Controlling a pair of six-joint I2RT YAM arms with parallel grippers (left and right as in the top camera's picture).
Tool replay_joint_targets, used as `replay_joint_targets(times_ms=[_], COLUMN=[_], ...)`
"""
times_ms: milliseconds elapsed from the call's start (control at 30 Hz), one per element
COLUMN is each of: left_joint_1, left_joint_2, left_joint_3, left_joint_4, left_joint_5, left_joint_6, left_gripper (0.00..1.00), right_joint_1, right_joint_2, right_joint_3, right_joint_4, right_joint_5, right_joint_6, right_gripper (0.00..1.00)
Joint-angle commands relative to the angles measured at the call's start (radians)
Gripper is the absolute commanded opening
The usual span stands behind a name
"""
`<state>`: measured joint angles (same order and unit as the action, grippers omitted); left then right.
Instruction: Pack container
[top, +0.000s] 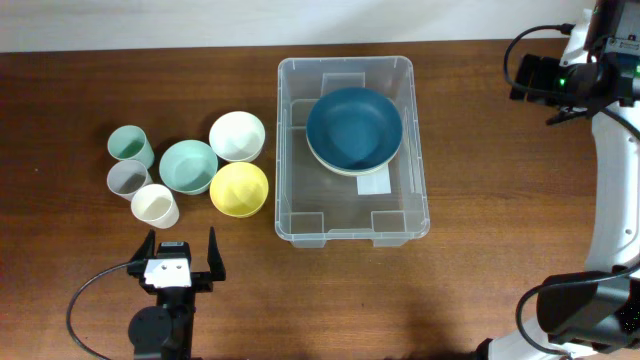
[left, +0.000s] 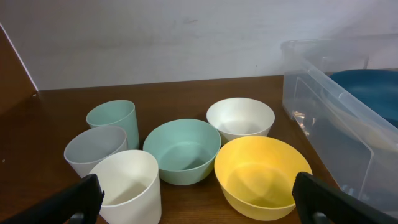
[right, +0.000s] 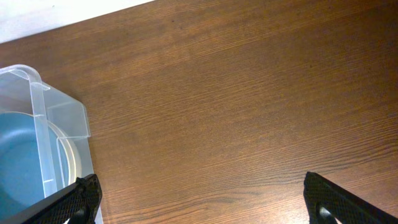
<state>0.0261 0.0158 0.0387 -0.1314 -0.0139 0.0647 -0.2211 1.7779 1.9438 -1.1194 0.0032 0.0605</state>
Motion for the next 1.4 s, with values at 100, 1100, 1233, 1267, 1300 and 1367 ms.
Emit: replay_joint_targets(times_ms=[100, 1100, 1233, 1267, 1300, 1367], left_joint_1=[-0.005, -0.004, -0.004, -0.004, -0.004, -0.004], left_joint_2=[-0.004, 0.72, 0.912, 0.945, 0.971, 1.006], left_joint_3=[-0.006, 0.921, 1.128, 1.162, 1.183, 1.191], left_joint_4=[0.002, -0.073, -0.246, -0.29, -0.323, -0.332], left_joint_5=[0.011, -0.185, -0.104, -0.073, -0.058, -0.037], left_joint_6=[0.019, 0.09, 0.086, 0.087, 0.087, 0.087], left_gripper=[0.99, 0.99, 0.99, 0.99, 0.99, 0.99], right_joint_1=[-0.003, -0.003, -0.003, -0.003, -0.003, -0.003], right_joint_2=[-0.004, -0.004, -0.004, -0.004, -0.004, -0.004], right_joint_3=[0.003, 0.003, 0.003, 0.003, 0.003, 0.003], right_joint_4=[0.0, 0.0, 0.0, 0.0, 0.0, 0.0], right_joint_5=[0.006, 0.006, 0.006, 0.006, 0.006, 0.006], right_joint_6=[0.007, 0.007, 0.007, 0.007, 0.007, 0.007], right_gripper=[0.99, 0.99, 0.99, 0.99, 0.99, 0.99])
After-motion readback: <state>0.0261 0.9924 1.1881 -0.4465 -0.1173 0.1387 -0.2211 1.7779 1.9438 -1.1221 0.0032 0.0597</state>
